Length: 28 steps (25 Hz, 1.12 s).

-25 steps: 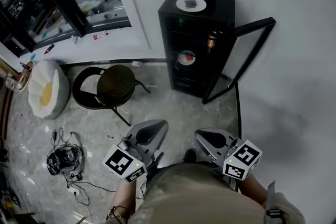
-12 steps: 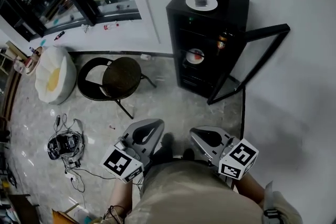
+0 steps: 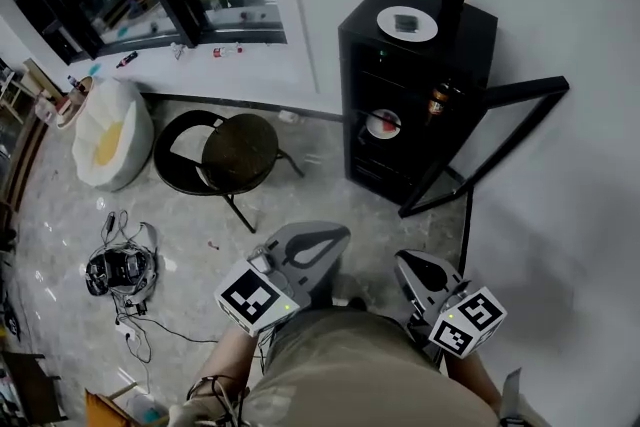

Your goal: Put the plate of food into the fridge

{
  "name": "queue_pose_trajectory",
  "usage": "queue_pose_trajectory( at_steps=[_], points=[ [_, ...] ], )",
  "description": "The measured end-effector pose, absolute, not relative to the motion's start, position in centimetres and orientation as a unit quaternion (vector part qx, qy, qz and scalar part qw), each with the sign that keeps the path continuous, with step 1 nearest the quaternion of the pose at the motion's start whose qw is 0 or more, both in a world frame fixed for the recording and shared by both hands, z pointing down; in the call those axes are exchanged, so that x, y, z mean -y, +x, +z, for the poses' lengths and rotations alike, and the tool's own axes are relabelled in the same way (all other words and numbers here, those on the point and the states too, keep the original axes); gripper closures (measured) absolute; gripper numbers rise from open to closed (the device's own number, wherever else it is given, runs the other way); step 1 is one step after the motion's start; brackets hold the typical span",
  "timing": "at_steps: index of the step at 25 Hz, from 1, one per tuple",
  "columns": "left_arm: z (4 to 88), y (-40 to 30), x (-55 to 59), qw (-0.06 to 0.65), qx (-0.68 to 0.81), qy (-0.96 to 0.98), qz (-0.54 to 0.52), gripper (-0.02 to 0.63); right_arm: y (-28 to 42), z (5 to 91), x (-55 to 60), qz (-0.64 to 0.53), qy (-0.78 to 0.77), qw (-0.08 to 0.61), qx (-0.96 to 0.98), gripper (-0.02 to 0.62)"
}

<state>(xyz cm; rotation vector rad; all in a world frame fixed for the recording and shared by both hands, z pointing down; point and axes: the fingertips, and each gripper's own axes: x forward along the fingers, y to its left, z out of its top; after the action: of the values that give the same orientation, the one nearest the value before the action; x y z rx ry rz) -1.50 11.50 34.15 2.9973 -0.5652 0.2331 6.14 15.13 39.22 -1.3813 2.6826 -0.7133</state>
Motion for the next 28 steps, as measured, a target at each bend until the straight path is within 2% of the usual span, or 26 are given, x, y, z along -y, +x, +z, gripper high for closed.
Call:
queue_pose_trajectory(
  at_steps=[13,19,28],
  points=[
    [35.7,-1.5,-6.3,0.02,0.148,0.984,0.1,0.595,5.0,39.3,-10.0,-0.233,-0.46,0.007,-0.857,0.572],
    [34.9,-1.8,-2.6,0.046,0.119,0.99,0.065,0.595,4.0,38.9,-7.2,-0.229,-0.486,-0.01,-0.843,0.572],
    [34.9,-2.2,3.7,0.022,0.072,0.996,0.048,0.595,2.5,38.9,-2.2,-0.218,-0.53,-0.047,-0.818,0.572]
  ],
)
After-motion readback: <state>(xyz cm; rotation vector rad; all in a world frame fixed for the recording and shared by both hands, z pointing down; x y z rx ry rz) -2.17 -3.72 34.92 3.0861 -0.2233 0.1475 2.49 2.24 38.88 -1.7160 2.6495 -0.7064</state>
